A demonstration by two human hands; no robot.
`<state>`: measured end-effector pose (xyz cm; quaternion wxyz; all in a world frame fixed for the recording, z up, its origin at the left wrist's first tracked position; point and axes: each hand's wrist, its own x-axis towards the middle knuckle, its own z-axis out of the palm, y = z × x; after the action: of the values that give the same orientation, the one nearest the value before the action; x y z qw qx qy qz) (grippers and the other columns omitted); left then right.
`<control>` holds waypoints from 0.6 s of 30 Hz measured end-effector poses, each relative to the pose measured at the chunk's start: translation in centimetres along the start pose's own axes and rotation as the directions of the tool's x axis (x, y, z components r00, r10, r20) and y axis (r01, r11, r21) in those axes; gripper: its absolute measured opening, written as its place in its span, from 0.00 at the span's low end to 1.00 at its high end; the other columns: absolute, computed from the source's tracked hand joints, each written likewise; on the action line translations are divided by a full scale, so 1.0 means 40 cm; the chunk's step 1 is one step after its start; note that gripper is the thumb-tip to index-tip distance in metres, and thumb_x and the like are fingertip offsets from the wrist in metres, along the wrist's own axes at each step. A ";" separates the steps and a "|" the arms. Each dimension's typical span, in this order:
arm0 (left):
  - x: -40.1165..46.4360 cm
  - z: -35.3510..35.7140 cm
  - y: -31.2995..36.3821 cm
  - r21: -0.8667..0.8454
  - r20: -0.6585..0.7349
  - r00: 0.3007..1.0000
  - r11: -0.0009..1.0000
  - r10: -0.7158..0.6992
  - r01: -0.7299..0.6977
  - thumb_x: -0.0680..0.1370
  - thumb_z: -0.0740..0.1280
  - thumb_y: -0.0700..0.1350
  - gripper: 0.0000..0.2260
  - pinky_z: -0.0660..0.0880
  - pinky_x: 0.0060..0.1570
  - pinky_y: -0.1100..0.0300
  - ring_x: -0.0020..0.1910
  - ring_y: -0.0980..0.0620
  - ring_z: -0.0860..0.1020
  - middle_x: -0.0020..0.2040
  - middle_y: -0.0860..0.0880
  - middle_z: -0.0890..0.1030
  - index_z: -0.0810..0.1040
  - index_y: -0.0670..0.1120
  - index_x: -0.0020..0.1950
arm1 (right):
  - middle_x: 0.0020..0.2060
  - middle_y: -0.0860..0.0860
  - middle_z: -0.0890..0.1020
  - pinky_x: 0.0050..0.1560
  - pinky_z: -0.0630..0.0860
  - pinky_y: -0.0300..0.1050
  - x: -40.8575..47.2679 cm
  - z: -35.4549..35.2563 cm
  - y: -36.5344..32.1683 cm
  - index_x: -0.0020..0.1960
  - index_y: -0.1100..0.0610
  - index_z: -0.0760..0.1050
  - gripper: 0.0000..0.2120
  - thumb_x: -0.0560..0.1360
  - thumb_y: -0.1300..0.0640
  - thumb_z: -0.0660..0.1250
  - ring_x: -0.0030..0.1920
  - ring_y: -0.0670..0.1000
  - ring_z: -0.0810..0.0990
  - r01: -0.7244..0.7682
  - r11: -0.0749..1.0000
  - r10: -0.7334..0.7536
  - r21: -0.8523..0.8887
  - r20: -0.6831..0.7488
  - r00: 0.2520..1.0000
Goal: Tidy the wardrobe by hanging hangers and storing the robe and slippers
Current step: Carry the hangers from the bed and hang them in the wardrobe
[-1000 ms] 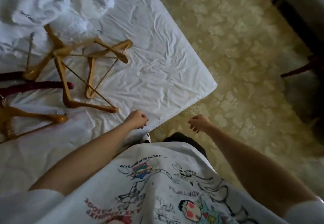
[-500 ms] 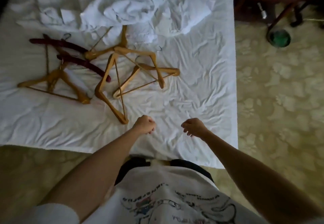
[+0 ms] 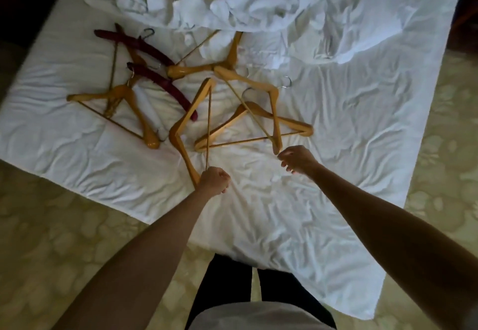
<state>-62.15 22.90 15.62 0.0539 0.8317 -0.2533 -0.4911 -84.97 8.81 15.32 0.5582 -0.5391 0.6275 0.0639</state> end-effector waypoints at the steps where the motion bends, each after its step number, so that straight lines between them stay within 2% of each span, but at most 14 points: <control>1: 0.050 -0.016 -0.010 0.006 -0.010 1.000 1.000 -0.030 0.030 0.79 0.64 0.42 0.10 0.79 0.37 0.58 0.39 0.47 0.84 0.44 0.43 0.85 0.83 0.40 0.50 | 0.37 0.53 0.84 0.29 0.76 0.39 0.049 0.004 -0.017 0.50 0.59 0.83 0.06 0.77 0.58 0.69 0.31 0.48 0.78 -0.008 1.000 0.007 -0.011 -0.021 1.000; 3: 0.106 -0.045 -0.029 0.082 -0.126 0.989 0.993 -0.072 0.083 0.79 0.61 0.44 0.12 0.78 0.47 0.54 0.52 0.42 0.82 0.53 0.42 0.83 0.82 0.40 0.55 | 0.40 0.51 0.83 0.39 0.80 0.44 0.111 0.002 -0.041 0.49 0.57 0.82 0.06 0.76 0.56 0.70 0.36 0.48 0.79 0.000 0.997 -0.008 -0.072 -0.112 0.994; 5: 0.175 -0.069 -0.047 0.092 -0.234 0.961 0.980 -0.150 0.176 0.79 0.62 0.48 0.14 0.74 0.48 0.54 0.58 0.41 0.80 0.58 0.43 0.82 0.80 0.42 0.59 | 0.46 0.51 0.83 0.51 0.78 0.49 0.194 0.012 -0.068 0.57 0.54 0.78 0.11 0.75 0.55 0.70 0.47 0.52 0.81 -0.020 0.993 -0.010 -0.116 -0.253 0.967; 8: 0.277 -0.082 -0.092 -0.010 -0.309 0.912 0.960 -0.271 0.281 0.79 0.65 0.53 0.24 0.74 0.57 0.48 0.65 0.40 0.74 0.67 0.41 0.75 0.71 0.41 0.71 | 0.59 0.56 0.79 0.56 0.74 0.50 0.305 0.044 -0.085 0.68 0.57 0.71 0.21 0.76 0.56 0.68 0.60 0.58 0.78 -0.018 0.982 -0.061 -0.187 -0.406 0.912; 10: 0.345 -0.082 -0.121 -0.047 -0.312 0.892 0.943 -0.328 0.330 0.79 0.66 0.54 0.29 0.73 0.63 0.45 0.67 0.38 0.71 0.69 0.38 0.71 0.65 0.39 0.74 | 0.64 0.57 0.75 0.57 0.76 0.53 0.376 0.069 -0.090 0.70 0.58 0.68 0.23 0.77 0.56 0.68 0.62 0.60 0.76 -0.013 0.980 -0.076 -0.200 -0.432 0.899; 13: 0.428 -0.070 -0.148 -0.186 -0.269 0.875 0.913 -0.402 0.363 0.79 0.68 0.51 0.31 0.73 0.64 0.44 0.68 0.36 0.71 0.71 0.37 0.68 0.61 0.38 0.75 | 0.65 0.57 0.74 0.60 0.75 0.55 0.462 0.105 -0.093 0.71 0.57 0.67 0.23 0.78 0.53 0.67 0.64 0.60 0.75 -0.054 0.977 -0.040 -0.206 -0.425 0.904; 16: 0.484 -0.064 -0.166 -0.404 -0.215 0.856 0.841 -0.470 0.360 0.80 0.68 0.48 0.27 0.75 0.63 0.46 0.67 0.36 0.73 0.70 0.37 0.72 0.64 0.38 0.74 | 0.60 0.57 0.78 0.59 0.77 0.56 0.514 0.128 -0.098 0.66 0.57 0.71 0.17 0.79 0.56 0.66 0.60 0.60 0.78 -0.079 0.977 -0.021 -0.197 -0.459 0.888; 18: 0.511 -0.060 -0.184 -0.525 -0.172 0.859 0.783 -0.483 0.335 0.79 0.67 0.50 0.24 0.77 0.61 0.48 0.63 0.39 0.77 0.66 0.39 0.78 0.71 0.38 0.70 | 0.56 0.56 0.81 0.56 0.79 0.56 0.528 0.138 -0.093 0.64 0.56 0.73 0.15 0.78 0.59 0.65 0.57 0.59 0.80 -0.054 0.990 -0.016 -0.129 -0.494 0.869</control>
<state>-49.45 19.20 -1.79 0.1852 0.8913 0.0753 -0.4070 -74.38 -1.76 -1.02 0.3399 -0.5687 0.7486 -0.0272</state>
